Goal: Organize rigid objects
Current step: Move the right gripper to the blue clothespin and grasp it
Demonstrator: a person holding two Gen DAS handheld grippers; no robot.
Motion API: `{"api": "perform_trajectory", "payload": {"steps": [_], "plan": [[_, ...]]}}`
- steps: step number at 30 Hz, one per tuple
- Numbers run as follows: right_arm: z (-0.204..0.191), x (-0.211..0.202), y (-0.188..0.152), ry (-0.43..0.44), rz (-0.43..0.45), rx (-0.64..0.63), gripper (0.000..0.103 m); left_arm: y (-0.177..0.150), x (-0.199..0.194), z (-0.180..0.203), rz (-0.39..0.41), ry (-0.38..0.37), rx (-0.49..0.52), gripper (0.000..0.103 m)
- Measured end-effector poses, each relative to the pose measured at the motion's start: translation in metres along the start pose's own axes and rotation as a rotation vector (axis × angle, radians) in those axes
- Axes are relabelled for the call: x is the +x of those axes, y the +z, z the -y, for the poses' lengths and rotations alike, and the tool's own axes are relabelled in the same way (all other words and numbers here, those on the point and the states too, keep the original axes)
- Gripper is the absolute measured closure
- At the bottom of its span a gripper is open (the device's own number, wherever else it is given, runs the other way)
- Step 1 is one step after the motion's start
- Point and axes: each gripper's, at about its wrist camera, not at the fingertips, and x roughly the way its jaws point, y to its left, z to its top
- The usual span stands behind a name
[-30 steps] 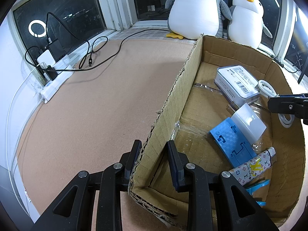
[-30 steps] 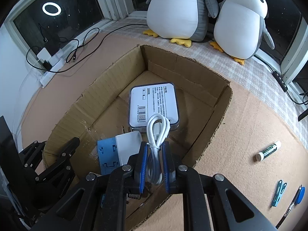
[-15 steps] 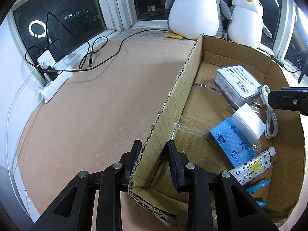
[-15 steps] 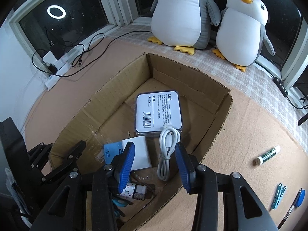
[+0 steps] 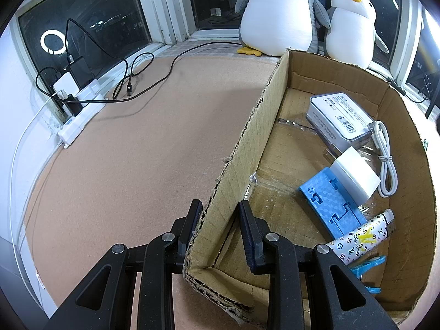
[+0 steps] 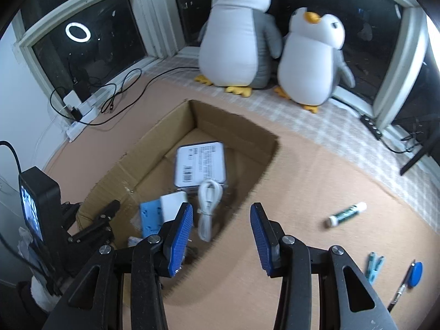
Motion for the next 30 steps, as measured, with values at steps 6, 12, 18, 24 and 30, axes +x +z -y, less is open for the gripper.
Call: {"api": "perform_trajectory", "payload": {"steps": [6,12,18,24,30], "plan": [[0.037,-0.013,-0.015,-0.034,0.017,0.050,0.063,0.000,0.000,0.000,0.001,0.001,0.002,0.074],[0.089,-0.016,-0.038,-0.021,0.005,0.165,0.063,0.000,0.000,0.000,0.001,0.002,0.003,0.074],[0.142,-0.012,-0.063,-0.099,-0.047,0.266,0.063,0.000,0.000,0.000,0.002,0.002,0.003,0.074],[0.186,-0.002,-0.083,-0.148,-0.109,0.349,0.063,0.000,0.000,0.001,0.002,0.002,0.003,0.074],[0.209,0.009,-0.092,-0.153,-0.145,0.414,0.063,-0.001,0.000,0.001,0.002,0.002,0.003,0.074]]}}
